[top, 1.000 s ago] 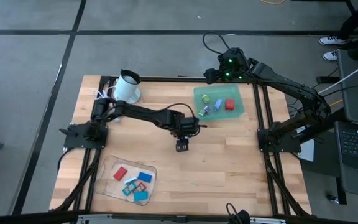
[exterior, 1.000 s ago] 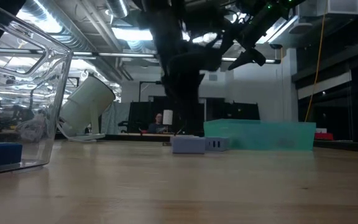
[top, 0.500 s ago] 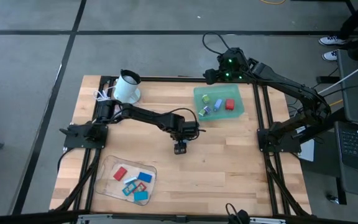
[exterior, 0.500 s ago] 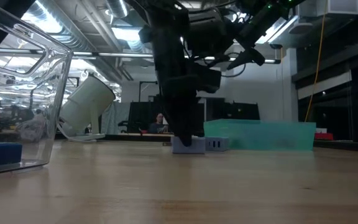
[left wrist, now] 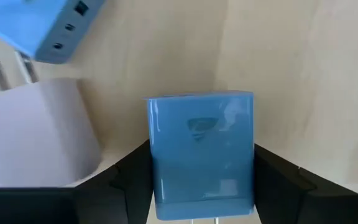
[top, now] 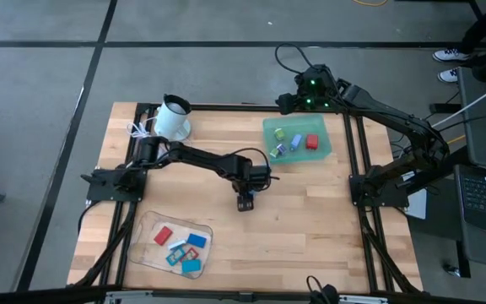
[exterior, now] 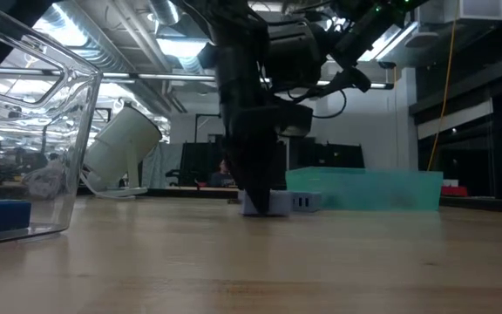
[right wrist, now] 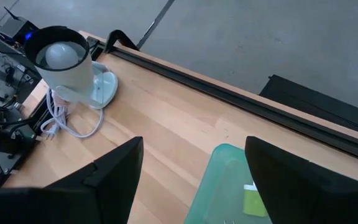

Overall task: Pick & Place Office items
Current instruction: Put the light blue charger adapter into the light green bin

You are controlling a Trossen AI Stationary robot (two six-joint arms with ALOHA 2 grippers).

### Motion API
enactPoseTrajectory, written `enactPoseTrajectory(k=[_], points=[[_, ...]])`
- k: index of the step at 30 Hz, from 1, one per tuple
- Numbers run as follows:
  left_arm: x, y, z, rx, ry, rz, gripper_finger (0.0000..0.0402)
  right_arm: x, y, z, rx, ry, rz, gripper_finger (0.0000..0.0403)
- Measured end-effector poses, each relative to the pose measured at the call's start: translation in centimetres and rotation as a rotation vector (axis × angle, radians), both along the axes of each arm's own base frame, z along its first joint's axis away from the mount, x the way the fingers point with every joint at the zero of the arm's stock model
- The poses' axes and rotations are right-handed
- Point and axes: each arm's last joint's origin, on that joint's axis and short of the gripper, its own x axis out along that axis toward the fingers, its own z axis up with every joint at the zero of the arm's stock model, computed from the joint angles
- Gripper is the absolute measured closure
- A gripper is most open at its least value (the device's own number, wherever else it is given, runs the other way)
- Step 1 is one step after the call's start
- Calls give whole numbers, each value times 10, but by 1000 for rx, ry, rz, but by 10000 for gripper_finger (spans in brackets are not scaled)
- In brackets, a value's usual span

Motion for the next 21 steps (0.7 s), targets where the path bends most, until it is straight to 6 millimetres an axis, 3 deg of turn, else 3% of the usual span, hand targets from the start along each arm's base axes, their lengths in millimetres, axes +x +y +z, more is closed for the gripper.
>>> enactPoseTrajectory(k=[3,6,11,15,21], points=[[3,5,8,-91,-29,-4,195,2,-1,3,12,-50,13,117],[11,10,35,-138,-148,-10,195,4,-1,13,8,-139,46,117],[23,35,74,-114,-331,25,195,-1,0,55,-154,-295,83,117],[30,55,102,-103,-499,48,195,-27,10,89,-327,-360,67,117],[40,103,114,-150,-743,89,195,-87,39,122,-477,-405,25,117]])
